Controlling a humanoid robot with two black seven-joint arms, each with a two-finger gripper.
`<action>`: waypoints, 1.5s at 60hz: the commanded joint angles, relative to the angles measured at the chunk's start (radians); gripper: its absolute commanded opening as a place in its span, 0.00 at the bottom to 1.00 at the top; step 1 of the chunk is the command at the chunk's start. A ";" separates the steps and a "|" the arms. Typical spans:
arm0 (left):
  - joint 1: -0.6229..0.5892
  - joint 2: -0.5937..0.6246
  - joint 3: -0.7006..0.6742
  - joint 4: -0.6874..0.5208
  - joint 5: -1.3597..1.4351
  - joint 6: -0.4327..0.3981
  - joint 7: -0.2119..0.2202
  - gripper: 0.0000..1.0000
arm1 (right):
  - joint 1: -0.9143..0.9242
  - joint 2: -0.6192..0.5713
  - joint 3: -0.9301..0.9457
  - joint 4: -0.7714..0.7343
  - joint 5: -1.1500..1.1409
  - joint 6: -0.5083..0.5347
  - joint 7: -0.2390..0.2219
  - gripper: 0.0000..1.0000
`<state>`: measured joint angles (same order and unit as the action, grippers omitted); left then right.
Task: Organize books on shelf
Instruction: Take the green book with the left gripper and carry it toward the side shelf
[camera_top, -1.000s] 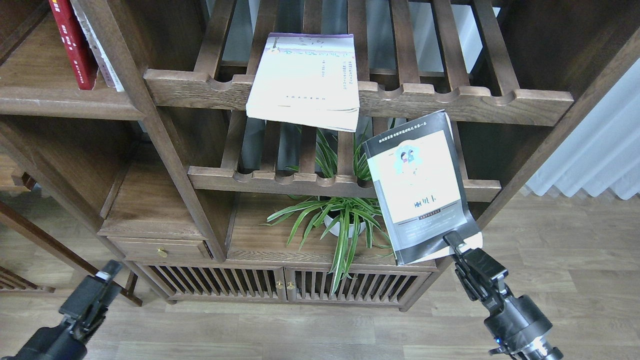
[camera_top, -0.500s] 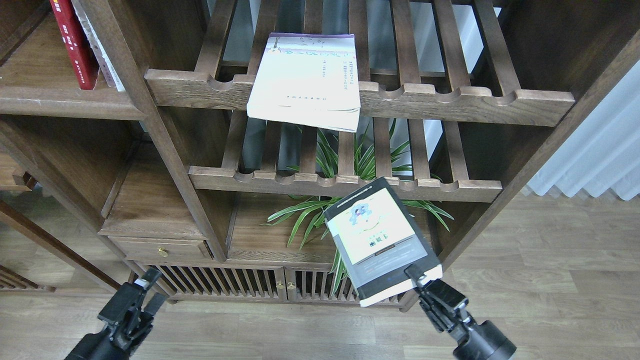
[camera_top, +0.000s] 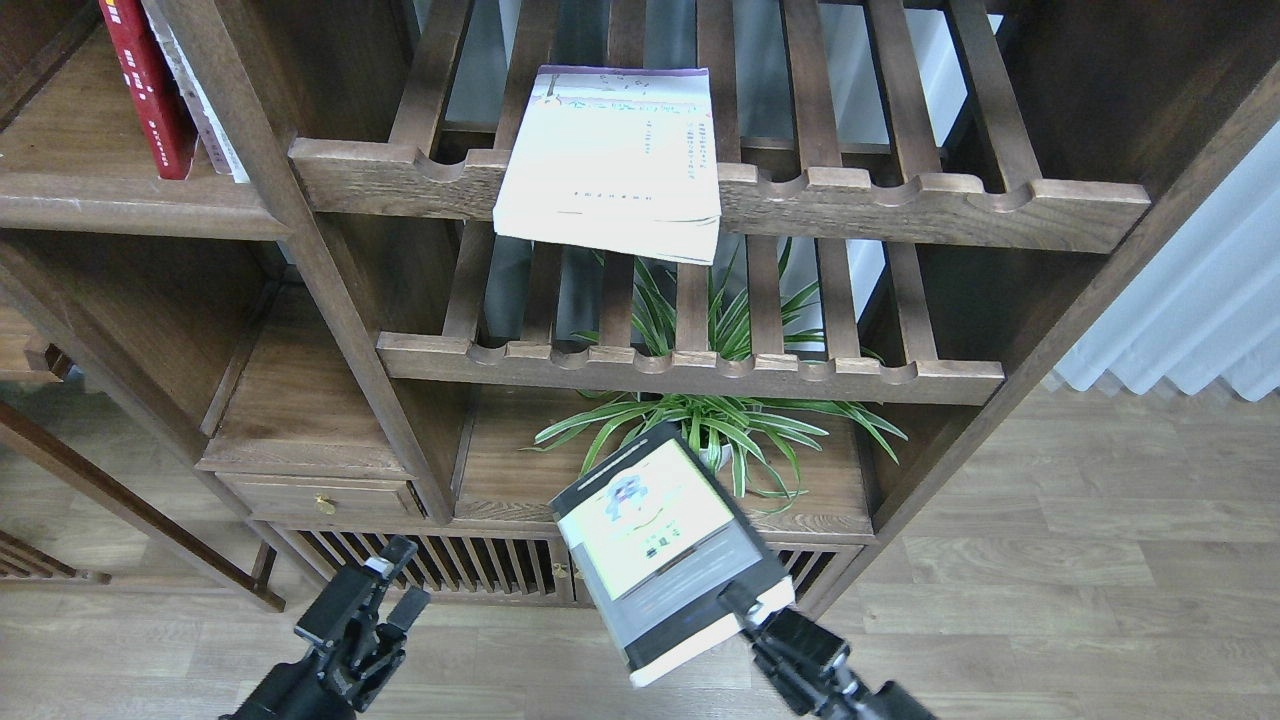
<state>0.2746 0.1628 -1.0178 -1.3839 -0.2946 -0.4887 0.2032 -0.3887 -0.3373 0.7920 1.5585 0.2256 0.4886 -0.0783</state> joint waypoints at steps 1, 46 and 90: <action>-0.014 -0.012 0.028 0.009 0.000 0.000 0.001 0.95 | 0.001 0.032 -0.016 0.000 -0.020 0.000 -0.003 0.04; -0.057 -0.094 0.097 0.029 -0.008 0.000 -0.004 0.34 | -0.030 0.087 -0.059 -0.012 -0.083 0.000 -0.017 0.04; -0.040 0.061 0.124 0.014 -0.093 0.000 0.013 0.02 | 0.039 0.089 -0.053 -0.074 -0.121 0.000 -0.017 0.73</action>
<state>0.2336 0.2127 -0.8733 -1.3670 -0.3910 -0.4891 0.2141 -0.3901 -0.2485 0.7400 1.5045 0.1379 0.4885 -0.0943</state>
